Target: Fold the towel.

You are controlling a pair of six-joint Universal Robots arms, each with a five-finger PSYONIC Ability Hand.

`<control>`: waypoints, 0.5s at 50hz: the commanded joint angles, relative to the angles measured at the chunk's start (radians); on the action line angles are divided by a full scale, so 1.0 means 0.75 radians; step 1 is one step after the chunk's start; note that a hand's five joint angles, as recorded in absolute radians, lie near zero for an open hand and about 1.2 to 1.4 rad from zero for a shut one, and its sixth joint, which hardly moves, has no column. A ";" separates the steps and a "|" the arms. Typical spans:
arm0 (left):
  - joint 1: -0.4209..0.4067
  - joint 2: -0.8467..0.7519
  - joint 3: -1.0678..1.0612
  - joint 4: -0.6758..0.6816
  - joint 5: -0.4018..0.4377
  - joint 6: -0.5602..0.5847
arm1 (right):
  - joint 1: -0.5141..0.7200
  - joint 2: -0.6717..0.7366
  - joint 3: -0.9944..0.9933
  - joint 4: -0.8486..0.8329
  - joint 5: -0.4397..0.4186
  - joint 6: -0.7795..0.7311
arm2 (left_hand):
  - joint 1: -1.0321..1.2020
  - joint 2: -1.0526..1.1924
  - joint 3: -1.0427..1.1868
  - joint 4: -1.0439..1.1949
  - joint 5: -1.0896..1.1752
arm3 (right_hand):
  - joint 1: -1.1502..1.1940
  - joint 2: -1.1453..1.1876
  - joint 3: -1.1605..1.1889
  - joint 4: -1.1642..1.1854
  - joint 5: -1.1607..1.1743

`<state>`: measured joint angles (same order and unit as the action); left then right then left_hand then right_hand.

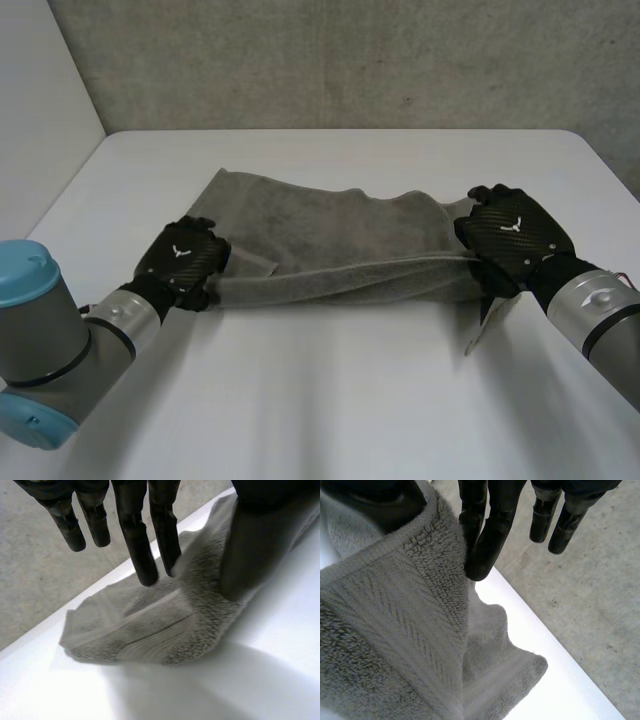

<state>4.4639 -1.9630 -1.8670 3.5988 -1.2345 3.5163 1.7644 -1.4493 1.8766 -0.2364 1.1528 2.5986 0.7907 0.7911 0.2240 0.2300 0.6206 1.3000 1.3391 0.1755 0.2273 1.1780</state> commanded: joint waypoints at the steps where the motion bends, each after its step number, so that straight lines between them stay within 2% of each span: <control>1: -0.025 0.001 0.010 0.073 -0.092 -0.033 | -0.002 -0.047 -0.007 0.021 -0.013 0.106 | -0.351 -0.351 -0.066 -0.074 -0.357 | 0.128 0.076 -0.001 -0.070 0.058; 10: -0.037 -0.062 0.031 0.137 -0.103 -0.088 | -0.049 -0.088 -0.027 0.023 -0.015 0.198 | -0.437 -0.437 -0.066 -0.074 -0.442 | 0.128 0.076 -0.001 -0.070 0.058; 19: -0.117 -0.097 0.049 0.123 -0.088 -0.074 | -0.105 -0.084 -0.033 0.023 -0.040 0.215 | -0.445 -0.445 -0.066 -0.074 -0.451 | 0.128 0.076 -0.001 -0.070 0.058; 25: -0.166 -0.095 0.039 0.094 -0.004 -0.068 | -0.107 -0.076 -0.033 0.023 -0.042 0.215 | -0.437 -0.437 -0.066 -0.074 -0.443 | 0.128 0.076 -0.001 -0.070 0.058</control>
<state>4.3673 -2.0377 -1.8312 3.6863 -1.2824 3.4613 1.6852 -1.5123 1.8503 -0.2193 1.1246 2.7613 0.5340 0.5074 0.2240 0.2301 0.2934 1.2999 1.3391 0.1755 0.2273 1.1780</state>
